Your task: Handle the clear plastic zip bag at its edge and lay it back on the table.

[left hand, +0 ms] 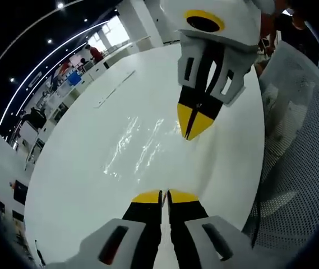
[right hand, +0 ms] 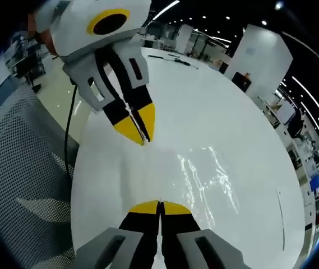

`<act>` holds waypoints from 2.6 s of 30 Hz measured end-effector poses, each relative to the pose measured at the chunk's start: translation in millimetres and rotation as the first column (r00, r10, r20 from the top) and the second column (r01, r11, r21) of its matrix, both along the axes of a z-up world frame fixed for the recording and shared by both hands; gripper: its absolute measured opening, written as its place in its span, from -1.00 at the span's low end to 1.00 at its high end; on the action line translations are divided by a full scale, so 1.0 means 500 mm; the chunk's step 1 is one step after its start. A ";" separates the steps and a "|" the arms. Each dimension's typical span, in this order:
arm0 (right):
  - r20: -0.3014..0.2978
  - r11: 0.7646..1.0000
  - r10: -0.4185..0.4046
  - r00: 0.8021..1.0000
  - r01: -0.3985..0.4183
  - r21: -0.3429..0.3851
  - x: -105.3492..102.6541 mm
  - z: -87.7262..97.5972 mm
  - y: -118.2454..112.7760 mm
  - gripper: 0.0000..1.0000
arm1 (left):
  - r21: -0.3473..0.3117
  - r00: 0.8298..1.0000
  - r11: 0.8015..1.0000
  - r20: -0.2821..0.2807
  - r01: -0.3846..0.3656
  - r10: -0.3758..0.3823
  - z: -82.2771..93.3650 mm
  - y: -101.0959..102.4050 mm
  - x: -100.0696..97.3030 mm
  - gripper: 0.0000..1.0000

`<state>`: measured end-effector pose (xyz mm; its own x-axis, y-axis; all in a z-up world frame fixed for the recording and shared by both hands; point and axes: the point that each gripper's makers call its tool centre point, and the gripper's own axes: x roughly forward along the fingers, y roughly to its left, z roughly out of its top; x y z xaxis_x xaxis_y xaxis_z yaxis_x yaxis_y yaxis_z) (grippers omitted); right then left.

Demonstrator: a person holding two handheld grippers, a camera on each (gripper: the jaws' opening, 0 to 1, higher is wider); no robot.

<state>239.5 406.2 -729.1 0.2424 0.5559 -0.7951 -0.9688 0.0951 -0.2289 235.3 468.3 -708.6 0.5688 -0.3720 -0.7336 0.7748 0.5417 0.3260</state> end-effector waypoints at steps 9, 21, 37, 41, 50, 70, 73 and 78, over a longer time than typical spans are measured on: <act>0.001 1.000 -0.015 1.000 0.015 0.000 0.007 -0.001 -0.002 -1.00 | -0.007 1.000 1.000 0.020 0.010 -0.010 0.015 -0.014 0.001 -0.84; -0.001 0.999 -0.033 0.999 0.033 -0.002 0.011 0.000 -0.003 -1.00 | 0.007 0.996 0.997 0.046 0.082 -0.083 0.021 -0.059 -0.013 -0.78; 0.027 1.000 -0.019 0.999 0.019 0.003 0.022 0.029 0.001 -1.00 | 0.048 0.980 0.983 0.083 0.178 -0.181 0.019 -0.120 -0.004 -0.87; 0.032 1.000 -0.011 0.999 0.011 0.002 0.025 0.031 0.002 -1.00 | 0.053 0.979 0.982 0.086 0.179 -0.183 0.017 -0.121 0.007 -0.86; 0.037 1.000 -0.007 0.999 0.007 0.004 0.030 0.039 0.001 -1.00 | 0.112 0.973 0.973 0.090 0.204 -0.214 -0.002 -0.117 0.015 -0.95; 0.028 0.999 -0.040 0.999 0.039 0.010 0.035 0.036 0.001 -1.00 | 0.135 0.968 0.964 0.067 0.230 -0.240 -0.008 -0.123 0.000 -1.00; 0.027 0.998 -0.059 0.998 0.058 0.019 0.043 0.035 -0.001 -1.00 | 0.144 0.966 0.960 0.063 0.240 -0.251 -0.018 -0.126 -0.005 -1.00; 0.041 0.993 -0.113 0.993 0.112 0.032 0.061 0.043 -0.006 -1.00 | 0.157 0.959 0.950 0.048 0.270 -0.281 -0.038 -0.138 -0.022 -1.00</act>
